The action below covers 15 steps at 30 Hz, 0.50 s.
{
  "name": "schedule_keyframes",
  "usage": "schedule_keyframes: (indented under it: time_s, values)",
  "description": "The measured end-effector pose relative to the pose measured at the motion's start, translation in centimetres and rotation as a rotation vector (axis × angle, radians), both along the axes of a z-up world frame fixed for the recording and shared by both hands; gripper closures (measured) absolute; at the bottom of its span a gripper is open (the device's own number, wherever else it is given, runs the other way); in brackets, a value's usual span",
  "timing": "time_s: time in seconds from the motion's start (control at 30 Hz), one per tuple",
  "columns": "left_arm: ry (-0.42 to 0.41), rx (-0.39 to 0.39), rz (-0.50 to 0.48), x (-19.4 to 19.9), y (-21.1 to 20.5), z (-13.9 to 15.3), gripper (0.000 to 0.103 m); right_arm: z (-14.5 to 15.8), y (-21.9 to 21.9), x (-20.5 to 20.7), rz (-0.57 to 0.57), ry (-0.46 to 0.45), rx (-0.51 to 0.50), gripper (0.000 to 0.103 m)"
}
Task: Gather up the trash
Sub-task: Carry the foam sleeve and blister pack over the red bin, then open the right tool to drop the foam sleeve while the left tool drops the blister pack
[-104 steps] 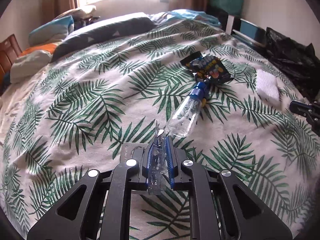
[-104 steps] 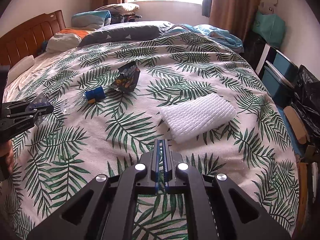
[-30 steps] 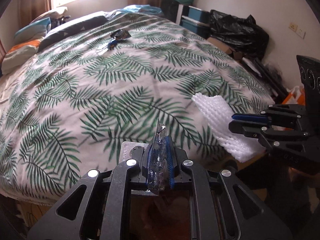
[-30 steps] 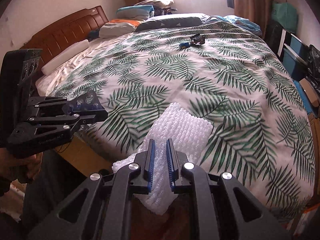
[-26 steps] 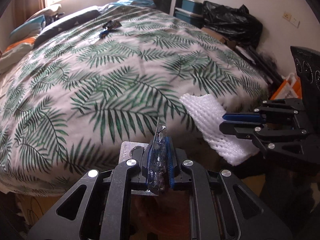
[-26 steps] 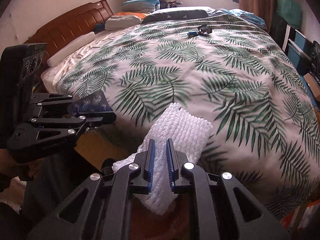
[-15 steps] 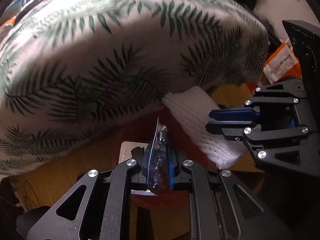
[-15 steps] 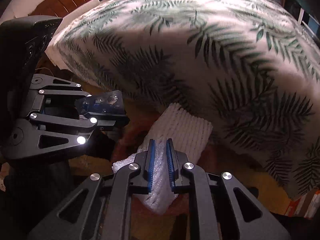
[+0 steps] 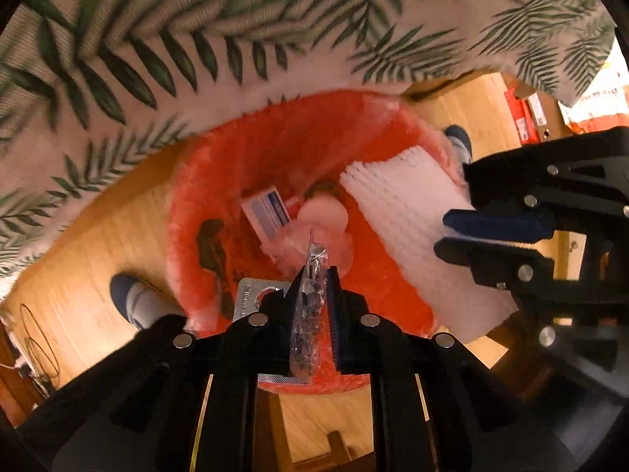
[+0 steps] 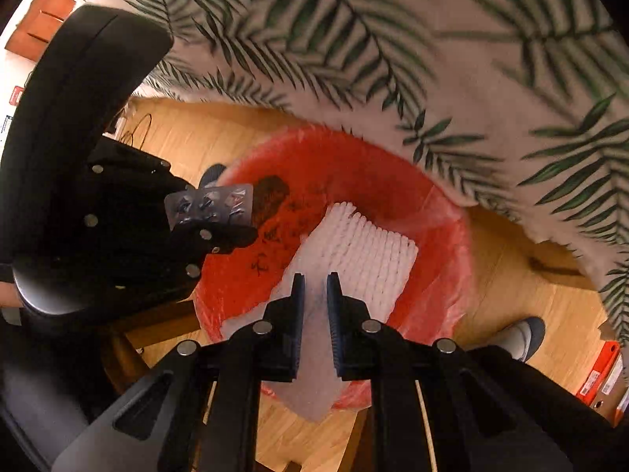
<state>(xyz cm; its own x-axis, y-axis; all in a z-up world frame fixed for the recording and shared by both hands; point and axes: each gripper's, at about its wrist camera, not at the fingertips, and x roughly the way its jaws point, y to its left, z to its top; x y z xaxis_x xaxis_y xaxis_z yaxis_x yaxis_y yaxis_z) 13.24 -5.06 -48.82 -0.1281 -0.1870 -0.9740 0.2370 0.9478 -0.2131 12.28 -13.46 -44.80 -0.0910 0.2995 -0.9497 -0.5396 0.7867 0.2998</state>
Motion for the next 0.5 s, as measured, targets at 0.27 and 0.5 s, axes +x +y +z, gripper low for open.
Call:
schedule_keyframes:
  time_s: [0.27, 0.5]
  values:
    - [0.084, 0.015, 0.016, 0.3, 0.4, -3.6, 0.090, -2.3, 0.5, 0.3, 0.011, 0.086, -0.020, 0.091]
    - [0.105, 0.020, 0.013, 0.5, 0.1, -4.7, 0.089, -3.7, 0.3, 1.1, 0.007, 0.128, -0.023, 0.086]
